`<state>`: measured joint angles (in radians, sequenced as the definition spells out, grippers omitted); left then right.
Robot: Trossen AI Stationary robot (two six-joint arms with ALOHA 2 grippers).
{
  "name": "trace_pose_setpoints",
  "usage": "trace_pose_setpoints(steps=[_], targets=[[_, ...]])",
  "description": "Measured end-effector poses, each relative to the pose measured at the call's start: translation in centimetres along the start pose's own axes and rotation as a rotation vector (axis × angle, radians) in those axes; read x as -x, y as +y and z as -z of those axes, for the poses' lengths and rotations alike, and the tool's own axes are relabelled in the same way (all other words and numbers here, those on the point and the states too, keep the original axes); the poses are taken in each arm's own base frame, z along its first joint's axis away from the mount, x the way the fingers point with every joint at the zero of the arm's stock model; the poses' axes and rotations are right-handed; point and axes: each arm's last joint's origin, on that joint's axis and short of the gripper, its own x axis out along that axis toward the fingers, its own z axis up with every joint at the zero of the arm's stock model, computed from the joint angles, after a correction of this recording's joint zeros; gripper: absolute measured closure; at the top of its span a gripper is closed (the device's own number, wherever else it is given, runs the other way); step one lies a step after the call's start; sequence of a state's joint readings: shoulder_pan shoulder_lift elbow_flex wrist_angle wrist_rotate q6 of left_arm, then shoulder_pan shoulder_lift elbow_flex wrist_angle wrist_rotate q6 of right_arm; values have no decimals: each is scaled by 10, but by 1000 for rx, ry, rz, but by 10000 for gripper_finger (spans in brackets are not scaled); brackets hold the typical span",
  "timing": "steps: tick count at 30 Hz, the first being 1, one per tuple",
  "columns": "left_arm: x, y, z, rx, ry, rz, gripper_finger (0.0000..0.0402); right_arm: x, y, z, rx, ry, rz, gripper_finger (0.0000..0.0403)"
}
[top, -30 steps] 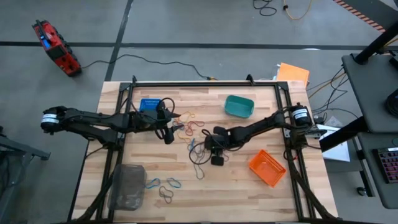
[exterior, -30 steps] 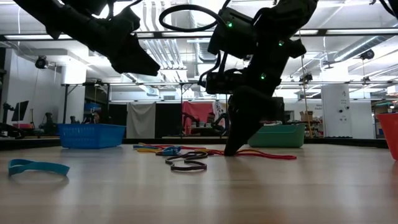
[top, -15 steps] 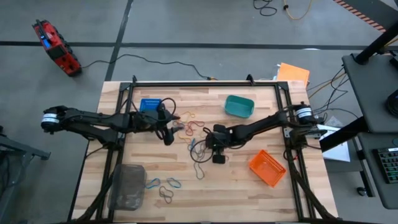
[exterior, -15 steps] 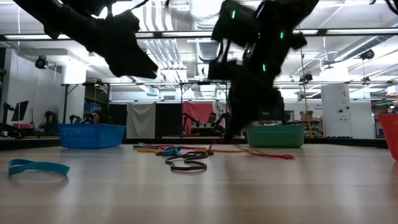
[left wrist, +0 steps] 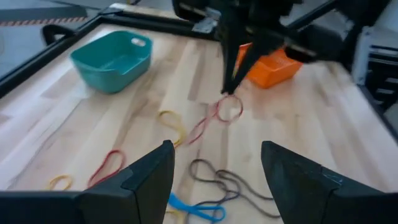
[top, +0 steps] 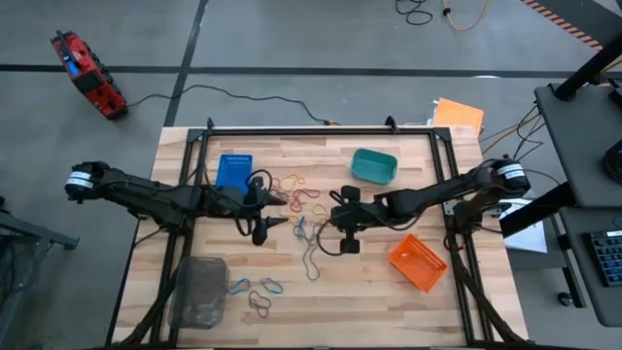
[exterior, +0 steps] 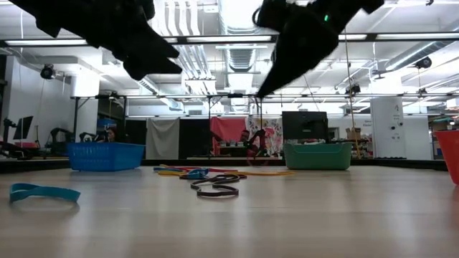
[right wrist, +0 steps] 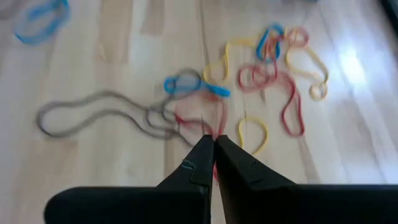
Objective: Sort rubber bands into baskets
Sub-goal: Put the red rubberband into the orange bin
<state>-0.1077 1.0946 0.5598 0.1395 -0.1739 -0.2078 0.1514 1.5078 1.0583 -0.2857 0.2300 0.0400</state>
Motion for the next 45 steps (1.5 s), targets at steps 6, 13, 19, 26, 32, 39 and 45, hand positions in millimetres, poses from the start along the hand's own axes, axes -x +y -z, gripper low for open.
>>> trace_pose_setpoints(steps=[6, 13, 19, 26, 32, 39, 45], targets=[[1, -7, -2, 6, -25, 30, 178, 27, 3, -7, -3, -92, -22, 394], [1, -7, -2, 8, -28, 32, 178, 34, 5, -3, -37, -93, -34, 394], [1, -7, -1, 13, -20, 30, 178, -3, 12, 11, -34, -26, 0, 392], [1, -7, 0, 30, -13, 28, 178, -53, 26, 24, -90, 13, -47, 345], [1, -7, 0, 33, -9, 27, 178, -80, 31, 42, -228, 94, -27, 262], [1, -6, 0, 21, -10, 25, 178, -102, 36, 49, -314, 63, -33, 193], [1, -6, 0, 12, -10, 25, 178, -110, 37, 53, -324, 52, -25, 185]])
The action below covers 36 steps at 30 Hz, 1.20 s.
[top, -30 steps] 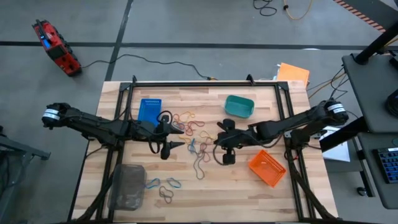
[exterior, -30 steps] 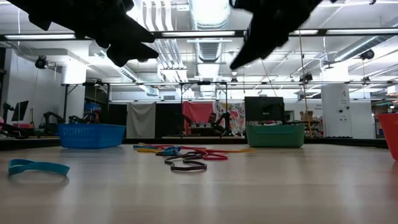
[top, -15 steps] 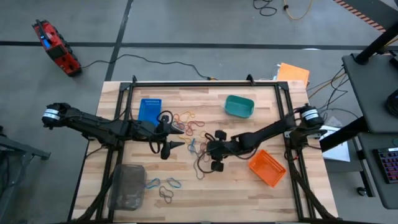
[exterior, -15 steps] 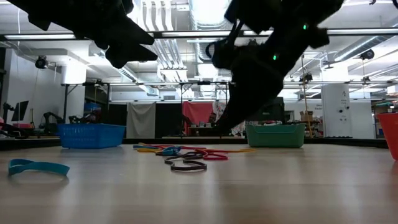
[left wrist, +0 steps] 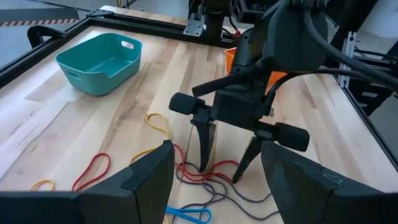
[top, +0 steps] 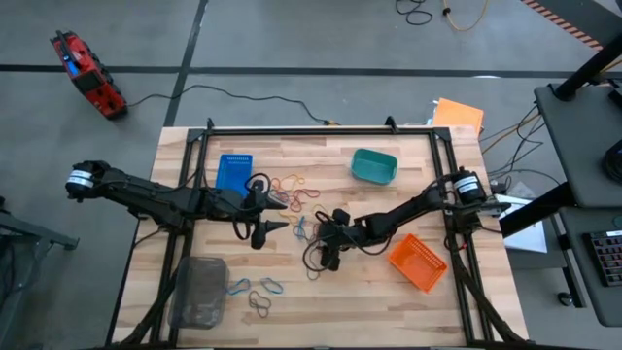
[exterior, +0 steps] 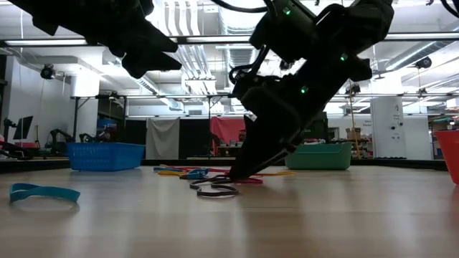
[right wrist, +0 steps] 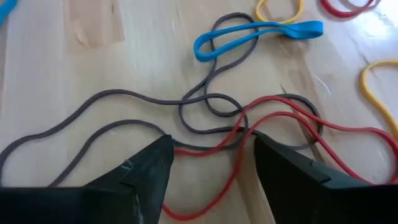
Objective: Sort rubber bands into baskets
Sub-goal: Put the red rubberband into the orange bin
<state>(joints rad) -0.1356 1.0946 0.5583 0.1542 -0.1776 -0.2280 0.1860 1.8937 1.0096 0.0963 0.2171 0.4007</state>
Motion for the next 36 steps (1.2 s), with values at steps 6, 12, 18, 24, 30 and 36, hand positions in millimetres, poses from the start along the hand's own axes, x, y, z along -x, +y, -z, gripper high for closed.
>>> trace_pose_setpoints(steps=[6, 12, 18, 24, 30, 36], targets=[[0, 2, 2, -11, -5, -55, 178, -3, -1, 3, 15, 15, 18, 235], [0, 3, 2, -15, -9, -72, 178, 2, -2, 1, 51, 29, 16, 320], [0, 3, 2, -16, -9, -76, 178, 4, -2, 1, 58, 36, 0, 365], [0, 3, 2, -22, -8, -77, 178, 10, -2, -1, 60, 56, -24, 328], [0, 3, 2, -36, -6, -77, 178, 18, -5, 4, 89, 137, 2, 274], [0, 3, 2, -37, -8, -80, 178, 18, -5, 5, 126, 147, 9, 244]])
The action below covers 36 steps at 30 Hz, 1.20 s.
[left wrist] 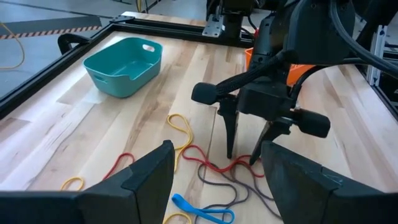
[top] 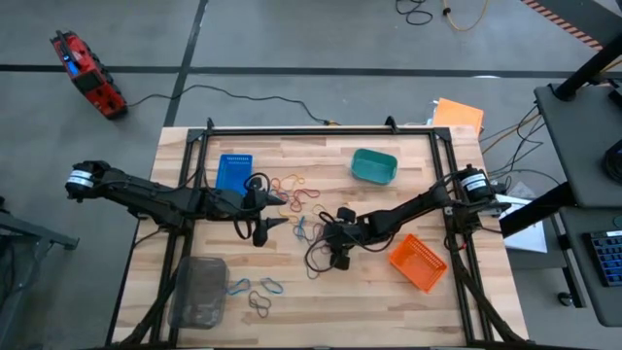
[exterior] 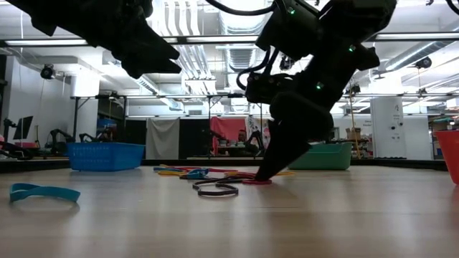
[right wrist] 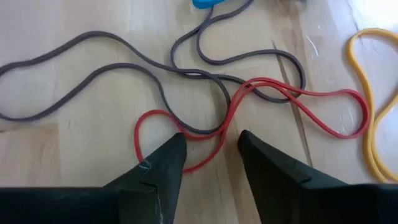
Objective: Sort rubber bands into baskets
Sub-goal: Put the red rubberband into the orange bin
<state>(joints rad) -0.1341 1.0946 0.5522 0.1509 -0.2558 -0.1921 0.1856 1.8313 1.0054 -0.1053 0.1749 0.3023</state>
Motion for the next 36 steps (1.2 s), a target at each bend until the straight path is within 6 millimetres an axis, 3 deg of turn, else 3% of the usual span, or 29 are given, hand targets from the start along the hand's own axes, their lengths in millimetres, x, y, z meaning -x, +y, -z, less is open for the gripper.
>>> trace_pose_setpoints(steps=[5, 12, 18, 29, 36], targets=[[0, 0, 0, 0, 0, 0, 178, -1, -1, 3, 43, 6, 3, 271], [0, 0, 0, -1, 2, 0, 178, -1, -2, 5, 87, 19, 16, 383], [0, 0, 1, 2, 6, -1, 178, 7, -3, 5, 117, 39, 28, 394], [0, 0, 2, 2, 7, -2, 178, 67, -20, 8, 117, 137, 227, 394], [0, 0, 2, -1, 7, -1, 178, 69, -18, 3, 85, 67, 199, 385]])
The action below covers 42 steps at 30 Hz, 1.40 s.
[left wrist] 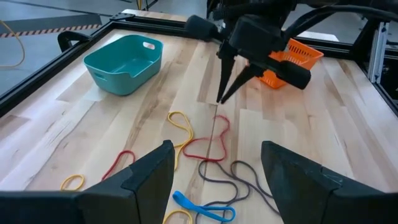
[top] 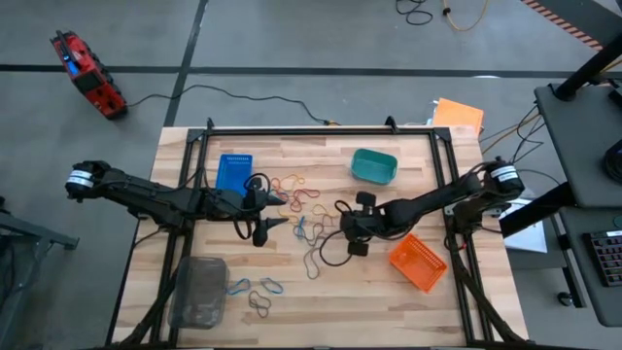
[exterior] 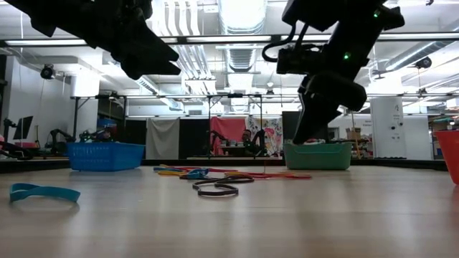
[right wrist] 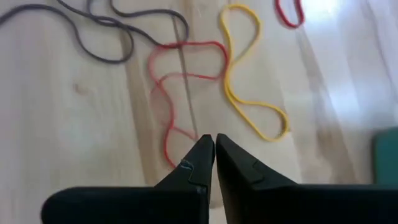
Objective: Sort rubber bands into baskets
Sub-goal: Put the red rubberband into the orange bin
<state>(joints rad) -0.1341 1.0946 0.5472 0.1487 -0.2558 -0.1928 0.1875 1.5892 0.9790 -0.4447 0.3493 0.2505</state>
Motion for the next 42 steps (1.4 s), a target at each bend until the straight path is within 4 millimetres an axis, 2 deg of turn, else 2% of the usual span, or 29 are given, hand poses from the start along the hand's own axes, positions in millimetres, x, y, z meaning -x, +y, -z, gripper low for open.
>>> trace_pose_setpoints(steps=[4, 14, 18, 20, 23, 33, 37, 42], targets=[[0, 0, 0, 0, 1, 0, 178, -9, 5, -1, -15, -16, -48, 350], [0, 0, 1, -3, 9, -2, 178, -50, 20, 2, -36, -21, -96, 211], [0, 0, 1, -5, 8, -2, 178, -64, 23, 6, -27, 3, -86, 189], [0, 0, 1, -11, 8, -2, 178, -71, 23, 10, -14, 25, -80, 193], [0, 0, 1, -14, 8, -2, 178, -80, 23, 14, 0, 53, -90, 221], [0, 0, 1, -25, 7, -1, 178, -104, 16, 20, 13, 102, -167, 384], [0, 0, 1, -25, 7, -2, 178, -97, 13, 16, 19, 82, -174, 392], [0, 0, 1, -26, 7, -1, 178, -70, 7, 0, 8, -11, -192, 394]])
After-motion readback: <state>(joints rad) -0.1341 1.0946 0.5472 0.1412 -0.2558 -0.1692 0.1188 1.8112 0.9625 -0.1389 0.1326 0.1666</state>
